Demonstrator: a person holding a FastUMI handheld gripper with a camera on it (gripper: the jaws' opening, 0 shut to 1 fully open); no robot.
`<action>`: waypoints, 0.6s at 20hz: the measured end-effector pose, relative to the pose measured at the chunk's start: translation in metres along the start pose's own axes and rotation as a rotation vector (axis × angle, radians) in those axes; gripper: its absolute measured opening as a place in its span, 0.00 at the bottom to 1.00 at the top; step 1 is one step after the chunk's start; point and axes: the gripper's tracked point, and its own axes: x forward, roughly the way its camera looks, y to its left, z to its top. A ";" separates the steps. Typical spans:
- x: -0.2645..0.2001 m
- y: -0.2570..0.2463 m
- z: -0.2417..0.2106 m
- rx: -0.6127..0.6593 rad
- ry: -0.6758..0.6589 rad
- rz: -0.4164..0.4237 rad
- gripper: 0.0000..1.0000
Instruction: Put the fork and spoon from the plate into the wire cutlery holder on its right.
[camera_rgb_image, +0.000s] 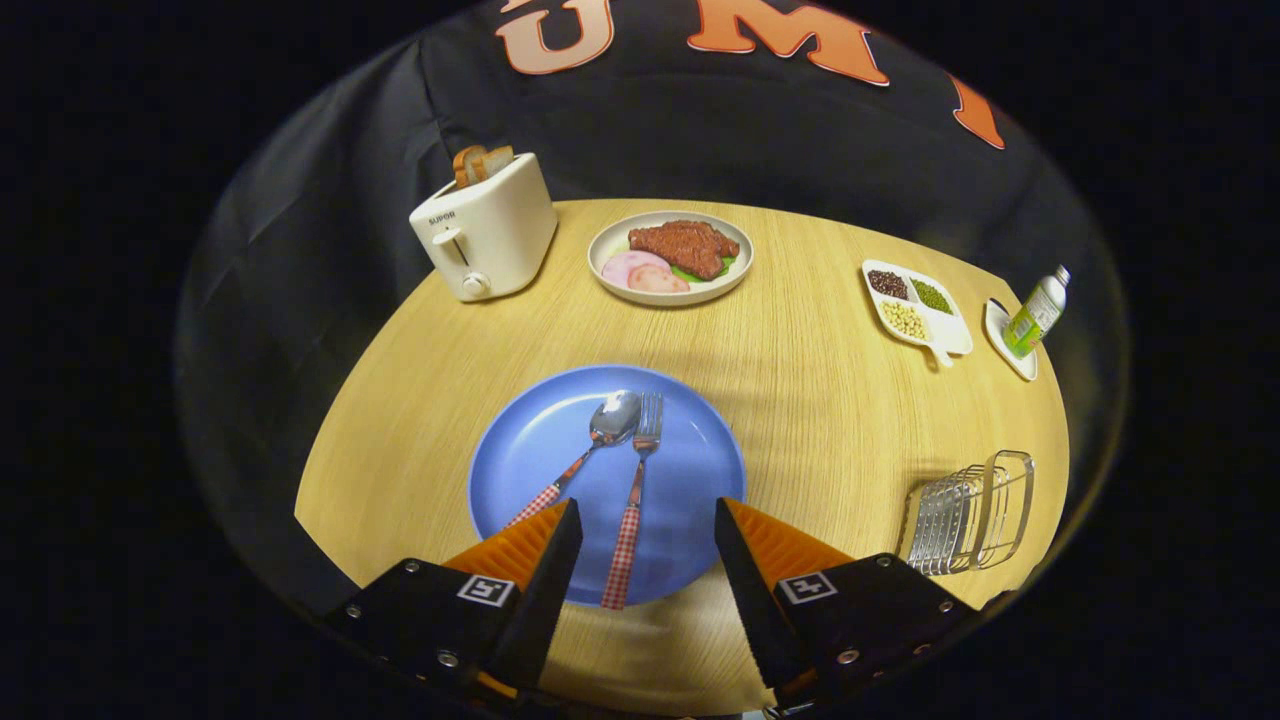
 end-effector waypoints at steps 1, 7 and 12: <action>0.004 0.000 -0.004 -0.007 0.021 -0.006 0.73; 0.026 0.003 -0.016 -0.044 0.101 -0.012 0.47; 0.037 0.011 -0.029 -0.040 0.173 -0.002 0.31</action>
